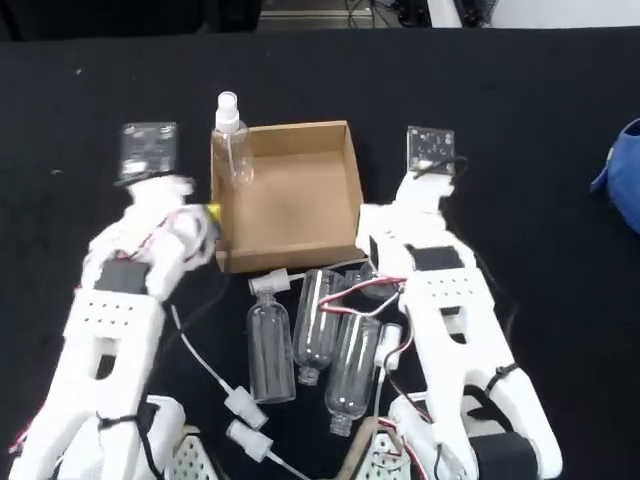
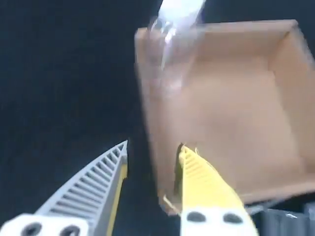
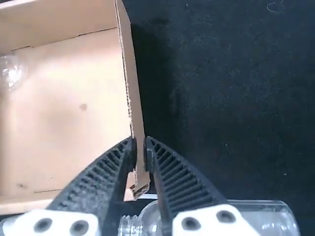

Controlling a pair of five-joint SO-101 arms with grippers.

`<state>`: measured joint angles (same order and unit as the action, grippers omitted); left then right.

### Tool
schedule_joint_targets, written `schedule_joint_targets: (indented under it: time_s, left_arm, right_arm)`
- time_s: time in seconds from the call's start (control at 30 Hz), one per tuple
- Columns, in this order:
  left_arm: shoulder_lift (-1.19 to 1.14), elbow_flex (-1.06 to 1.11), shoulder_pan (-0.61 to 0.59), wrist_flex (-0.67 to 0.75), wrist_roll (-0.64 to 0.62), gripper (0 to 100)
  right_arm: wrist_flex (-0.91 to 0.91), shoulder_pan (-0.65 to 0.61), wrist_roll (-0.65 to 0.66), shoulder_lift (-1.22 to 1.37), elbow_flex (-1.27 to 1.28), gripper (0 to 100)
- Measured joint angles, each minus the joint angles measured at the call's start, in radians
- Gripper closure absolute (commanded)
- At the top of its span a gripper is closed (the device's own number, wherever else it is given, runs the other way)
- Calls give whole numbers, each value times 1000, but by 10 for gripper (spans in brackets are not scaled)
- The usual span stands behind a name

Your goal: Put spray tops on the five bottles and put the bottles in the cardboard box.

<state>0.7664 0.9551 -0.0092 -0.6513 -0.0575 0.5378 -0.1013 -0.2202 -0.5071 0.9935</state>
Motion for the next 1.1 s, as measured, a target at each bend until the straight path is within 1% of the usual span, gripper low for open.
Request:
schedule_joint_targets:
  time_s: [0.1, 0.23, 0.43, 0.6, 0.8, 1.0, 1.03, 1.1]
  left_arm:
    - [64, 66, -75, 29, -12, 970]
    - [160, 161, -112, 69, -100, 970]
    - [319, 284, -118, 75, -137, 968]
    - [460, 381, -115, 75, -143, 967]
    - [597, 446, -115, 75, -143, 966]
    - [664, 485, -115, 75, -143, 966]
    - [666, 485, -115, 75, -143, 966]
    - [667, 485, -115, 75, -143, 966]
  right_arm:
    - [37, 0, 0, -2, -57, 910]
    - [64, 0, 0, 18, -98, 910]
    - [80, 0, 0, 178, -198, 909]
    - [163, -14, 0, 262, -285, 907]
    - [184, -32, 0, 325, -324, 910]
    - [184, -34, 0, 404, -348, 911]
    - [184, -34, 0, 417, -348, 917]
    - [184, -34, 0, 436, -348, 963]
